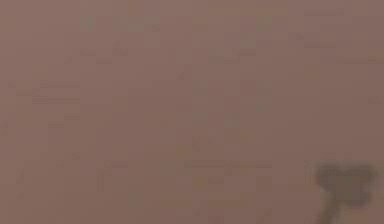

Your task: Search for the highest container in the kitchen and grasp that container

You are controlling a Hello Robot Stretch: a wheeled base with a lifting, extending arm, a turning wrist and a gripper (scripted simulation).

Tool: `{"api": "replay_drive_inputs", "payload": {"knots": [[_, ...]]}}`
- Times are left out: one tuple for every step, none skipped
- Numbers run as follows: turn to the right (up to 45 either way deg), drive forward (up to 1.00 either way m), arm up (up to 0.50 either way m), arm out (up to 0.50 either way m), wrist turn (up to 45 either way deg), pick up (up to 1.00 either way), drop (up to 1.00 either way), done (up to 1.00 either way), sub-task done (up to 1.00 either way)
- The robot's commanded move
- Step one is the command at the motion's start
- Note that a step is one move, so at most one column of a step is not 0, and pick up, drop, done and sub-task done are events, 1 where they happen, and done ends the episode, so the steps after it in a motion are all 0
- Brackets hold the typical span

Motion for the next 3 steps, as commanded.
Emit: {"api": "replay_drive_inputs", "payload": {"knots": [[-45.0, 0.0, 0.0, 0.0, 0.0, 0.0, 0.0, 0.0, 0.0], [-36.0, 0.0, 0.0, 0.0, 0.0, 0.0, 0.0, 0.0, 0.0], [0.0, 1.0, 0.0, 0.0, 0.0, 0.0, 0.0, 0.0, 0.0]]}}
